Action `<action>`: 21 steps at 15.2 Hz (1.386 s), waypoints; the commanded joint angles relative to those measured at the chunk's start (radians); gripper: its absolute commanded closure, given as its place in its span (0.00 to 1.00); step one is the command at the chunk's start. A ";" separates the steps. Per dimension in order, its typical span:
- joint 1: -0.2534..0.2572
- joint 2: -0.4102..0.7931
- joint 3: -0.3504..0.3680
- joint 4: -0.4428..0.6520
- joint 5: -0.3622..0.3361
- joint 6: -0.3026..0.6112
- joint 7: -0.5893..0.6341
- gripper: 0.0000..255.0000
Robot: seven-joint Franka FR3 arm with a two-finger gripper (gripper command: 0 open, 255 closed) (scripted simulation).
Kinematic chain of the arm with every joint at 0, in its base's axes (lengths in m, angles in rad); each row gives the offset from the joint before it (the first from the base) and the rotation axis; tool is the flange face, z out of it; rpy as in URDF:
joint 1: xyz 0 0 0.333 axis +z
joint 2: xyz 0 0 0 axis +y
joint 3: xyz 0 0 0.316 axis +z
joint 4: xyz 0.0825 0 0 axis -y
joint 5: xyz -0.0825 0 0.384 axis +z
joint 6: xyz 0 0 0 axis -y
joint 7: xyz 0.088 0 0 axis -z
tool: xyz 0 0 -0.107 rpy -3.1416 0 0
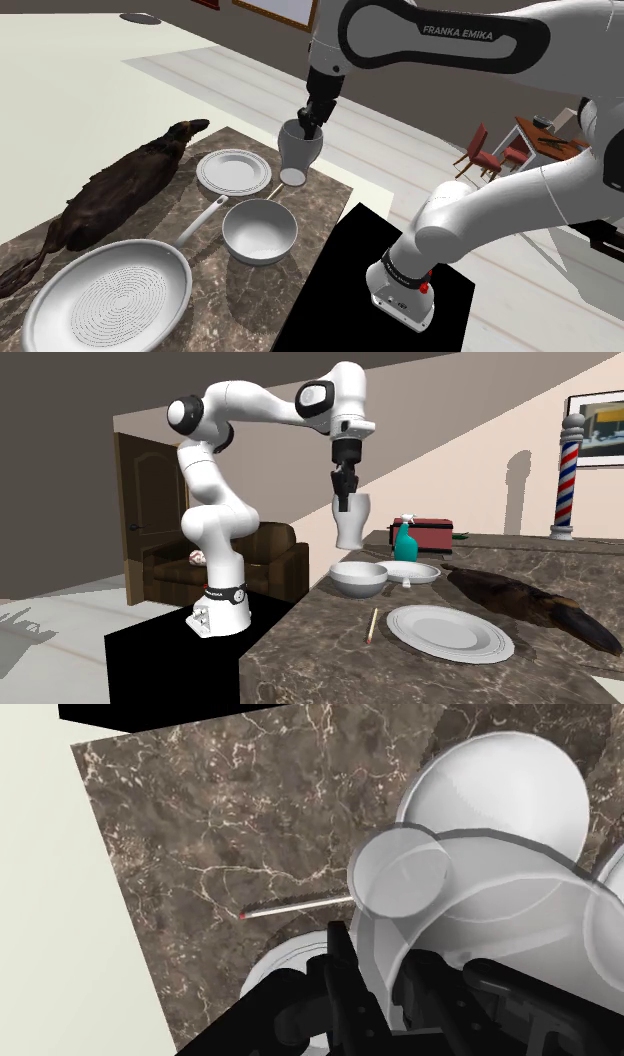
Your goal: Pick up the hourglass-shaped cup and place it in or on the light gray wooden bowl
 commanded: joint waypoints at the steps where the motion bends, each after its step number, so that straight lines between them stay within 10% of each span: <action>1: 0.017 0.003 0.037 0.017 0.020 -0.013 0.047 1.00; 7: 0.068 0.054 0.168 0.127 0.077 -0.062 0.217 1.00; 21: 0.076 0.059 0.194 -0.055 0.094 0.127 0.216 1.00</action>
